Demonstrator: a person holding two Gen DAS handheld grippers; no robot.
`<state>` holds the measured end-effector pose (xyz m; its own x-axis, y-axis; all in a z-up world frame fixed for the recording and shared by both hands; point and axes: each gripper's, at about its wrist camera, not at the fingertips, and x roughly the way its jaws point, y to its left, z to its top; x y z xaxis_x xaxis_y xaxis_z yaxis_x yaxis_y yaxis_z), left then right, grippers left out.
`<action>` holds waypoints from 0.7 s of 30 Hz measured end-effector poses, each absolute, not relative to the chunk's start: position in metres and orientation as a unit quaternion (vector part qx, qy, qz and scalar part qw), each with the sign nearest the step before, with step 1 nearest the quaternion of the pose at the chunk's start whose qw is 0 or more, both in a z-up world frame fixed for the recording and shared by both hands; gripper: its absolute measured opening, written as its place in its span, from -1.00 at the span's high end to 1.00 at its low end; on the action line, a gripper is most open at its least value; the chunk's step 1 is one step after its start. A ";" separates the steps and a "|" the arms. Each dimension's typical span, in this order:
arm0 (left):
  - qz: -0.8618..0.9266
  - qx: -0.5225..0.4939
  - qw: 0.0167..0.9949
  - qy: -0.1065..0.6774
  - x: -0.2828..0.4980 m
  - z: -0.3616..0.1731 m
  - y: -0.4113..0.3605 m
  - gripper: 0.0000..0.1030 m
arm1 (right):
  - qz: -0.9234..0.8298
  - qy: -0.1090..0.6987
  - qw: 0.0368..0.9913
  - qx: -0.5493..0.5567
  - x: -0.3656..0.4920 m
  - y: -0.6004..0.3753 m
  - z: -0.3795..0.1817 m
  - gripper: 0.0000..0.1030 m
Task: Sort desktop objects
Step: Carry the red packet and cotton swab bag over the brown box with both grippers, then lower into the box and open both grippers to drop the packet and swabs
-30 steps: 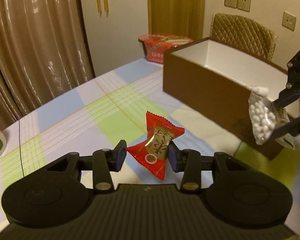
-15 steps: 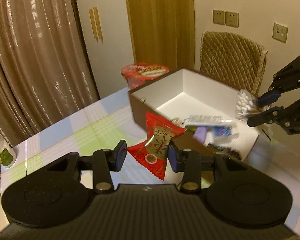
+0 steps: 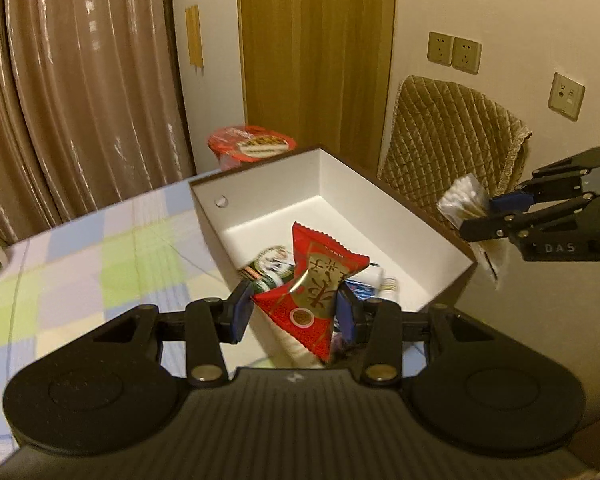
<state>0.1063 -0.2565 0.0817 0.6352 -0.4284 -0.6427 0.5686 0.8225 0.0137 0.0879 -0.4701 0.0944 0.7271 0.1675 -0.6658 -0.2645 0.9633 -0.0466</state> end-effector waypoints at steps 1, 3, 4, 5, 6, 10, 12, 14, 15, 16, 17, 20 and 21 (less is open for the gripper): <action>-0.275 0.109 0.897 0.327 0.105 0.081 -0.261 0.26 | 0.114 0.352 0.927 -0.063 0.087 -0.472 0.095 0.54; -0.269 0.108 0.899 0.330 0.105 0.078 -0.264 0.26 | 0.109 0.353 0.928 -0.060 0.085 -0.474 0.095 0.54; -0.266 0.107 0.899 0.330 0.105 0.077 -0.266 0.26 | 0.106 0.353 0.928 -0.059 0.085 -0.475 0.096 0.54; -0.264 0.106 0.900 0.331 0.104 0.077 -0.267 0.26 | 0.104 0.354 0.928 -0.058 0.084 -0.476 0.096 0.54; -0.261 0.105 0.901 0.331 0.104 0.076 -0.269 0.26 | 0.101 0.355 0.928 -0.057 0.083 -0.478 0.097 0.54; -0.254 0.107 0.901 0.335 0.104 0.071 -0.275 0.26 | 0.091 0.362 0.926 -0.057 0.084 -0.479 0.096 0.54; -0.250 0.104 0.901 0.340 0.103 0.068 -0.277 0.26 | 0.089 0.367 0.924 -0.060 0.084 -0.478 0.094 0.54; -0.245 0.100 0.900 0.347 0.100 0.064 -0.280 0.26 | 0.086 0.372 0.922 -0.060 0.082 -0.477 0.092 0.54; -0.243 0.100 0.899 0.350 0.099 0.061 -0.282 0.26 | 0.085 0.375 0.921 -0.058 0.083 -0.477 0.090 0.54; -0.238 0.099 0.899 0.353 0.097 0.058 -0.283 0.26 | 0.084 0.378 0.920 -0.057 0.083 -0.476 0.088 0.54; -0.235 0.096 0.899 0.357 0.095 0.056 -0.284 0.26 | 0.085 0.380 0.919 -0.056 0.083 -0.475 0.085 0.54; -0.229 0.087 0.898 0.366 0.088 0.049 -0.286 0.26 | 0.088 0.387 0.916 -0.052 0.081 -0.474 0.079 0.54; -0.229 0.085 0.897 0.369 0.086 0.047 -0.287 0.26 | 0.089 0.389 0.916 -0.050 0.080 -0.473 0.077 0.54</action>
